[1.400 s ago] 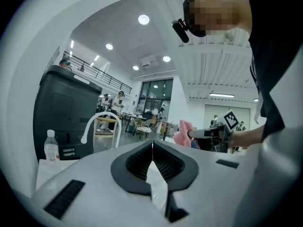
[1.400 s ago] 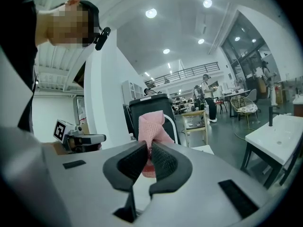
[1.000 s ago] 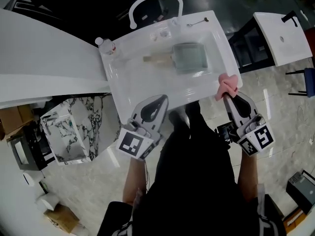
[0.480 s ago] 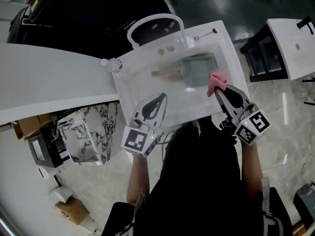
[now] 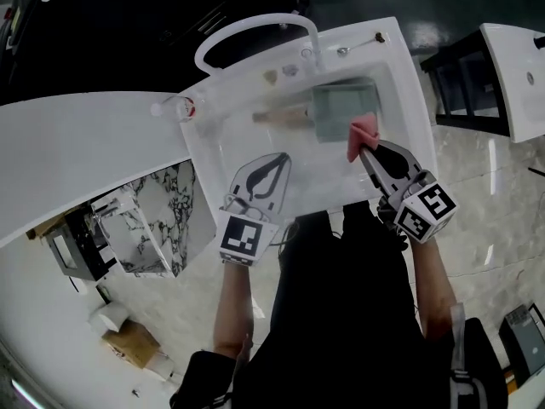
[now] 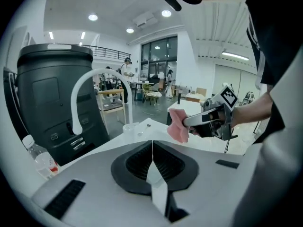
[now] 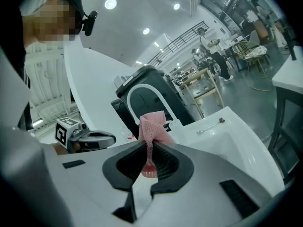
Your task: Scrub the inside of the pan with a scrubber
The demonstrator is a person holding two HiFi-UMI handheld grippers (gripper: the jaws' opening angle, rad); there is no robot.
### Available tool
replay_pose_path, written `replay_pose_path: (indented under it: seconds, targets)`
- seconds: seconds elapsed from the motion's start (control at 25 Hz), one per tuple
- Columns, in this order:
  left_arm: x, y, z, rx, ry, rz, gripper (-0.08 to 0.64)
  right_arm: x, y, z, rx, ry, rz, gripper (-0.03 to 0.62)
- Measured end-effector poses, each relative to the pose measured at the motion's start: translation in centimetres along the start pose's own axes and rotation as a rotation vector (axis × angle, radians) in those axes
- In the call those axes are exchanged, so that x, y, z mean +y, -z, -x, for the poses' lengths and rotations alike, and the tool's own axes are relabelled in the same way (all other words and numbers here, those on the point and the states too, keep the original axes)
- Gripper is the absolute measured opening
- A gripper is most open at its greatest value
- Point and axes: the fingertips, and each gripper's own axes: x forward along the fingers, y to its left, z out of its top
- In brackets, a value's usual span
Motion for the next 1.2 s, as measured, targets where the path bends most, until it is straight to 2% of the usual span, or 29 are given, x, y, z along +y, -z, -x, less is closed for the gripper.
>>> replay_pose_path:
  seconds: [0.2,0.44,0.72,0.76,0.88,1.0,1.2]
  targets:
    - [2.5,4.0,-3.7,0.072,0.087,-0.029,0.032,-1.9,2.4,-2.7,0.049,0.096,0.042,0.048]
    - [5.8,10.4,-9.8,0.233,0.173,-0.223,0.034,-4.5,6.9,-6.6,0.127,0.198,0.069,0.051]
    - [7.3,16.6,-14.6,0.365,0.261,-0.378,0.035,-6.3,10.8,-9.5,0.192,0.266,0.066,0.051]
    - [7.3,17.3,-15.1,0.378,0.271,-0.397,0.041,-6.6,11.3,-9.8,0.199,0.273,0.064,0.051]
    - [7.3,19.4,-16.4,0.428,0.312,-0.458,0.129,-7.8,12.5,-10.5,0.219,0.302,0.055,0.051]
    - [7.2,21.1,-17.6,0.466,0.342,-0.53,0.144,-9.1,13.4,-10.9,0.232,0.349,0.024,0.052]
    - [7.1,22.8,-18.6,0.508,0.367,-0.722,0.192,-10.4,14.8,-12.3,0.272,0.377,0.017,0.054]
